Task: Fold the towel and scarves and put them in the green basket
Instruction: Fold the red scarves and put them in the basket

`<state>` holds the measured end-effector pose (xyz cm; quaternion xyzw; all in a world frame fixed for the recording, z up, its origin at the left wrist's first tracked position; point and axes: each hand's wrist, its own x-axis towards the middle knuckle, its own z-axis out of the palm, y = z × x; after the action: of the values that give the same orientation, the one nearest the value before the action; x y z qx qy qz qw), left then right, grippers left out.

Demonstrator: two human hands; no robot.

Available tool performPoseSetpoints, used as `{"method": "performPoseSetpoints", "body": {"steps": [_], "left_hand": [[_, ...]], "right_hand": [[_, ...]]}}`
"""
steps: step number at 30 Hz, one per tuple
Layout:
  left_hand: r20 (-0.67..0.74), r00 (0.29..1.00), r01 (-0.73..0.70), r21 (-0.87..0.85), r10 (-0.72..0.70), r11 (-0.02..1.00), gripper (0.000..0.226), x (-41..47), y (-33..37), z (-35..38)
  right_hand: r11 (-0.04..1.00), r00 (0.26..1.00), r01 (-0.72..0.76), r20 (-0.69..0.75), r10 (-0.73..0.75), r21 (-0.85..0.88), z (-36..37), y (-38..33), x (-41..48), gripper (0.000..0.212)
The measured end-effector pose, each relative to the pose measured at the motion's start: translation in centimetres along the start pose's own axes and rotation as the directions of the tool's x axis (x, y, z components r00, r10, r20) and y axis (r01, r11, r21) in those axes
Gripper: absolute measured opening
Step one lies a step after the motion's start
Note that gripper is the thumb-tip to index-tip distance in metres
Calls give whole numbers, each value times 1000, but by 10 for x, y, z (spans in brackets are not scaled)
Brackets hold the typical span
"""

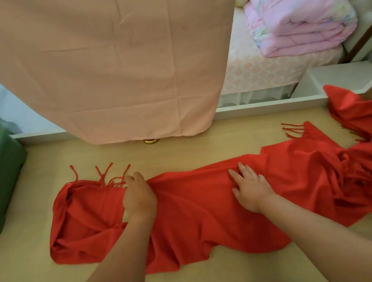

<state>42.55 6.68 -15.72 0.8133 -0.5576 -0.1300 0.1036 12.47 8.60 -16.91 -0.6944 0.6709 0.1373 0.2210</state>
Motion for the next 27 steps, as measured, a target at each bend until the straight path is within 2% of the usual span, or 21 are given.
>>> {"method": "performPoseSetpoints", "body": {"steps": [1,3,5,6,8,11,13,15,18,19,21,24,27], "left_hand": [[-37,999,-27,-46,25,999,38,7,3,0],[-25,983,-184,-79,183,980,46,10,15,4],[115,931,-348,-1,346,937,41,-3,28,16],[196,902,-404,70,384,912,41,-13,33,24],[346,859,-449,153,378,880,59,-30,40,39],[497,745,-567,119,445,815,87,-36,48,54],[542,664,-649,73,516,758,97,-35,58,57],[517,640,-654,-20,568,756,92,-34,69,56],[294,714,-592,-228,635,773,58,-30,76,53],[215,745,-573,-281,632,770,48,-26,74,48],[111,793,-543,-320,600,776,44,-16,60,38],[65,857,-482,-246,511,841,45,2,24,12],[125,917,-355,-181,380,917,41,16,-29,-12]], "right_hand": [[1000,1000,-5,-13,5,-7,-3,-1,5,64],[1000,998,-6,-63,4,-23,-6,-7,10,64],[999,992,-5,-122,1,-38,-5,-15,10,65],[1000,993,-10,-118,6,-28,-2,-18,9,67],[999,998,-33,-50,33,8,6,-18,7,75],[995,995,-100,2,100,-7,9,5,7,82],[987,987,-158,-13,157,-15,2,26,9,82],[976,978,-209,-15,209,-62,-8,38,11,83],[971,979,-201,-71,193,-132,-17,30,14,83],[979,982,-163,-118,149,-119,-19,20,15,81],[997,975,-16,-223,-2,-81,-22,-4,17,71],[970,923,242,-302,-239,-28,-23,-52,22,60],[912,873,409,-294,-390,4,-24,-106,23,51]]}}
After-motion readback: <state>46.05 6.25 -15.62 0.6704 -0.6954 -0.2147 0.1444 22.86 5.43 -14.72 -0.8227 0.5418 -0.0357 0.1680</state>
